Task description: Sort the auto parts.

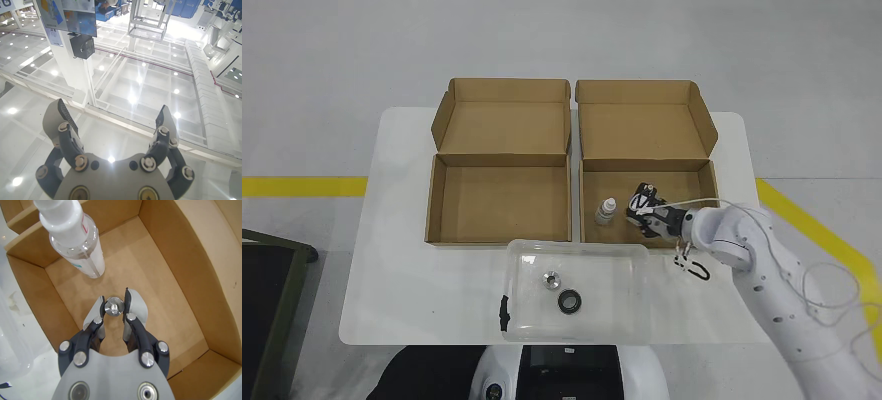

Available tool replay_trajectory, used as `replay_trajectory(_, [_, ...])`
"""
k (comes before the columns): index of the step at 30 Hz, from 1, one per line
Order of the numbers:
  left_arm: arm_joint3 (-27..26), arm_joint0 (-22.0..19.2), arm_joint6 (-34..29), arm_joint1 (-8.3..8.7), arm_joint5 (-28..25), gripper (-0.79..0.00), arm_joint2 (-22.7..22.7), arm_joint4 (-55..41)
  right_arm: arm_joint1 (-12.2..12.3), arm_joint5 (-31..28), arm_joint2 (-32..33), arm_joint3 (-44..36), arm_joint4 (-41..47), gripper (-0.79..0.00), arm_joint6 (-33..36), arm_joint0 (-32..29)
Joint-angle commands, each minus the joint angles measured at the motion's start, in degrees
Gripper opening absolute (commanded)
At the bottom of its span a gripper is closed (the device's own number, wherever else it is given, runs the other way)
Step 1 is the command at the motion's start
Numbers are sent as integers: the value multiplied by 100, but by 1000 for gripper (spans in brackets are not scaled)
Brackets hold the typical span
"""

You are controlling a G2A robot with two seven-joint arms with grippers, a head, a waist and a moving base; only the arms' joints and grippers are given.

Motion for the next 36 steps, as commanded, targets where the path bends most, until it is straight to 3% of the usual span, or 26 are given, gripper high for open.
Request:
replay_trajectory(1, [0, 0, 0, 0, 0, 0, 0, 0, -11, 3, -51, 39, -2, -600, 9, 58])
replay_trajectory(9, [0, 0, 0, 0, 0, 0, 0, 0, -57, 23, -234, 105, 18, -453, 28, 248])
replay_trajectory(14, [0, 0, 0, 0, 0, 0, 0, 0, -2, 18, -33, -216, 34, -422, 90, 108])
replay_trajectory(26, [0, 0, 0, 0, 0, 0, 0, 0, 246, -78, 1101, -2046, 172, -394, -76, -989])
replay_trajectory(29, [0, 0, 0, 0, 0, 0, 0, 0, 289, -165, 1308, -2480, 280, -320, -172, -1347])
replay_trajectory(31, [0, 0, 0, 0, 0, 0, 0, 0, 314, -257, 1407, -2728, 320, -311, -238, -1573])
replay_trajectory(36, [0, 0, 0, 0, 0, 0, 0, 0, 353, -587, 1461, -3193, 476, -332, -488, -1979])
